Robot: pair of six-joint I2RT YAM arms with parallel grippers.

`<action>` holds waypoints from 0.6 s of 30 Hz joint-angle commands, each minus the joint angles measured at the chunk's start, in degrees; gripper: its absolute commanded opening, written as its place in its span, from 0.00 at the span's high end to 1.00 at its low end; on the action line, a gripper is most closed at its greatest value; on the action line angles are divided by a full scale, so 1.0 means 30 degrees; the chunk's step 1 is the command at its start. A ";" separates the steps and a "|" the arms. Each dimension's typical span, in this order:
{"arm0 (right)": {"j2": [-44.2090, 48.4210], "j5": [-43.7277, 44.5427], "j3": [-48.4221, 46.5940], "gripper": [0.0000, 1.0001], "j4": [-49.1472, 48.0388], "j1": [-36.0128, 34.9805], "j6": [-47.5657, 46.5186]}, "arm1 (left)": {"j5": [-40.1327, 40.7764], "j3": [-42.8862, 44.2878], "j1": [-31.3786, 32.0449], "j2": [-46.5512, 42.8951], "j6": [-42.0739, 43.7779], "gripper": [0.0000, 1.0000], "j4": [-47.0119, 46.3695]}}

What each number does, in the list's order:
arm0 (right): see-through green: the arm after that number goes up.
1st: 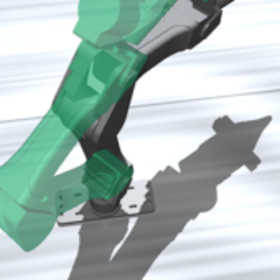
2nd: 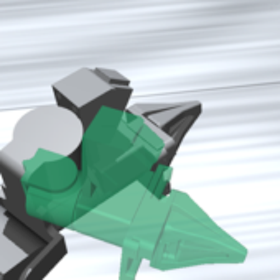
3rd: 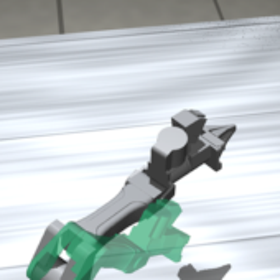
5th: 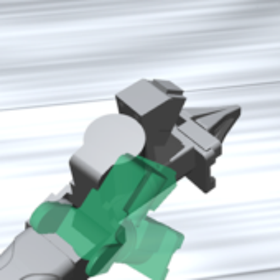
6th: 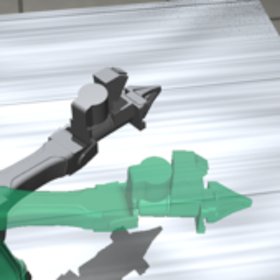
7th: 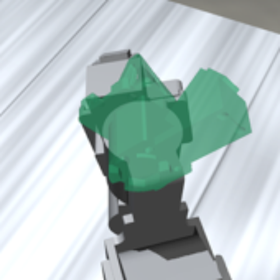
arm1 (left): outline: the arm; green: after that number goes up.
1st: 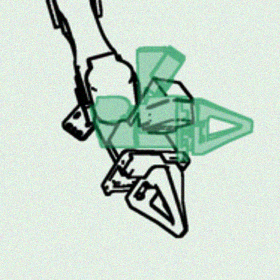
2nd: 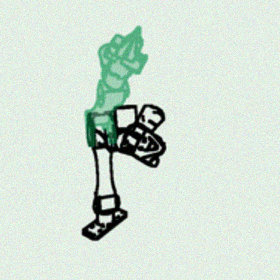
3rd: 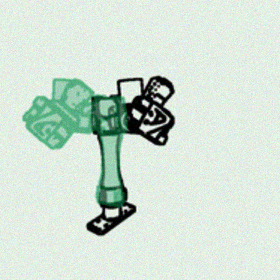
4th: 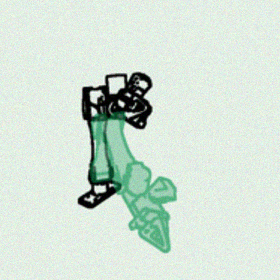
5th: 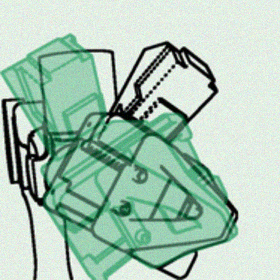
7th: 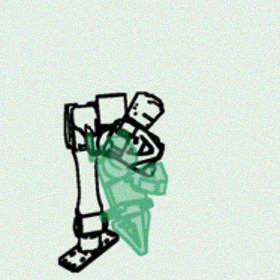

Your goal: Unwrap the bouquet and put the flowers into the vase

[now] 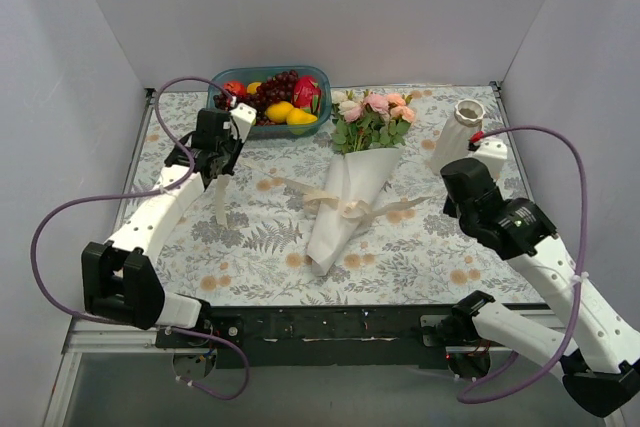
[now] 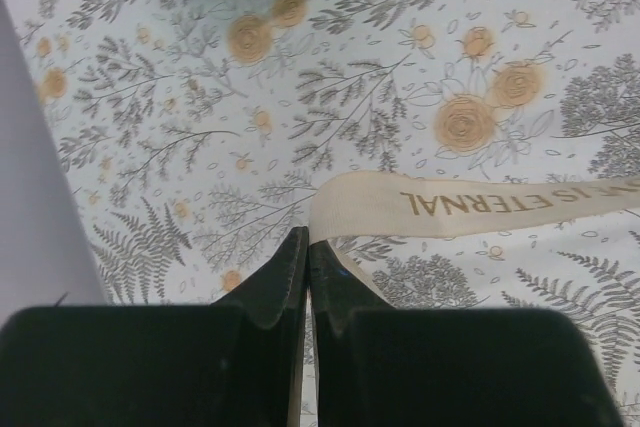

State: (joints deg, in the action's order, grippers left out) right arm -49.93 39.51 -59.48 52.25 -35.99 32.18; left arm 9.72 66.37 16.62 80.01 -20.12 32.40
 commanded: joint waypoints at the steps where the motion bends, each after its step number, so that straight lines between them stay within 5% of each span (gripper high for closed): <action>1: 0.0033 0.2883 -0.2434 0.99 0.4931 0.0335 0.2394 | 0.0423 -0.0412 -0.1261 -0.1824 0.0933 1.00 0.0596; 9: 0.0442 0.4177 -0.2762 0.99 0.7282 0.0979 0.4037 | 0.0629 -0.0767 -0.4920 -0.2149 0.1902 0.95 -0.0108; 10: 0.0385 0.4088 -0.2702 0.91 0.7252 0.0980 0.4009 | 0.0571 -0.0649 -0.5041 -0.2061 0.1844 0.85 0.0095; 11: 0.0268 0.3913 -0.2701 0.69 0.7252 0.0980 0.3979 | 0.0541 -0.0358 -0.5159 -0.1944 0.1814 0.45 0.0155; 13: -0.0140 0.3765 -0.3021 0.52 0.7047 0.0980 0.3045 | 0.0016 -0.0006 -0.5160 -0.2001 0.1552 0.02 0.0711; 14: -0.0346 0.3852 -0.3459 0.36 0.7221 0.1009 0.2809 | -0.0190 0.0373 -0.5160 -0.2175 0.1463 0.02 0.0800; 18: -0.1430 0.3415 -0.6475 0.19 0.6813 0.0980 0.0731 | -0.2848 0.2306 -0.5160 -0.2178 0.0674 0.02 0.2523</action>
State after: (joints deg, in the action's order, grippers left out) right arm -52.01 49.23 -70.52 74.56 -33.21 39.38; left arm 8.75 66.26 0.93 74.70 -16.08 35.75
